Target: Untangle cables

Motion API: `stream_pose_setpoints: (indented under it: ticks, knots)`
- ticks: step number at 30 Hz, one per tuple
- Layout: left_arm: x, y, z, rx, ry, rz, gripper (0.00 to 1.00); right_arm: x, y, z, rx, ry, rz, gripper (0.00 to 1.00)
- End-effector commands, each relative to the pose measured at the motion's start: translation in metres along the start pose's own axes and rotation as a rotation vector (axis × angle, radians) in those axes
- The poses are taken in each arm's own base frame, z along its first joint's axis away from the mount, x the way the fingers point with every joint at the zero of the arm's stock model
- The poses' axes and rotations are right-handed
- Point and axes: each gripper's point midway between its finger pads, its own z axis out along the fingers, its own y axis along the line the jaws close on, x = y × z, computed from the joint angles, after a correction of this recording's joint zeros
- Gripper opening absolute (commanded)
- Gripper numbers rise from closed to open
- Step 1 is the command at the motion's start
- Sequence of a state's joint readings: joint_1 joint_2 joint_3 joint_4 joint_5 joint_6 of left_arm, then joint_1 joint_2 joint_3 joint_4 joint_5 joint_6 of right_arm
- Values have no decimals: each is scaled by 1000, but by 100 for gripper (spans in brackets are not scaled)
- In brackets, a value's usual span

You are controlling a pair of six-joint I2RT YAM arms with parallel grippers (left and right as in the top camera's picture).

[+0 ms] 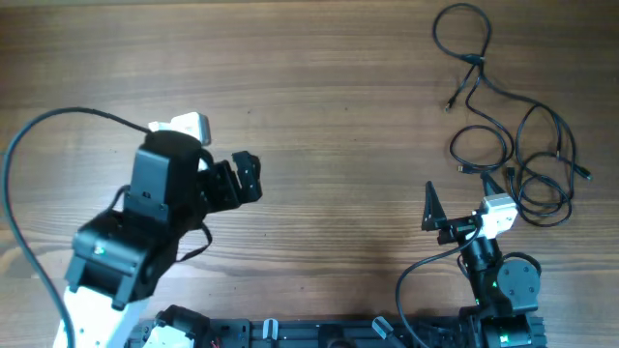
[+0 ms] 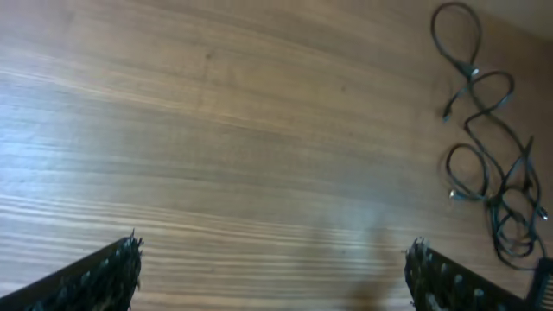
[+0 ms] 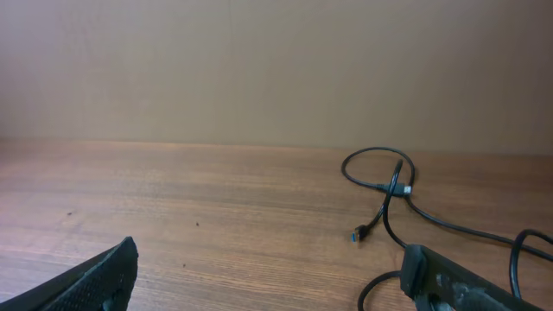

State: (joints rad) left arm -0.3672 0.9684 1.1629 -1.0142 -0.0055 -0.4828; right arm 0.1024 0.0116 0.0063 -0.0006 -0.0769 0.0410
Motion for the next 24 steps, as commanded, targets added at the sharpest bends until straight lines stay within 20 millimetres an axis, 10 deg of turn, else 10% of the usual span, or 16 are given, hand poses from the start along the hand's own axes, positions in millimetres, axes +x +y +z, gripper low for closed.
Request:
stream_pose_setpoints:
  ticks: [1,12,24]
  knots:
    - [9,11,24,1,-46,-1,100,-1,-3,0,16,-8,14,100]
    - [44,27,98,160,-253,0,100,-1,-3,0,16,-8,14,100]
    - [88,52,120,231,-358,1,100,-2,-3,0,16,-8,14,100]
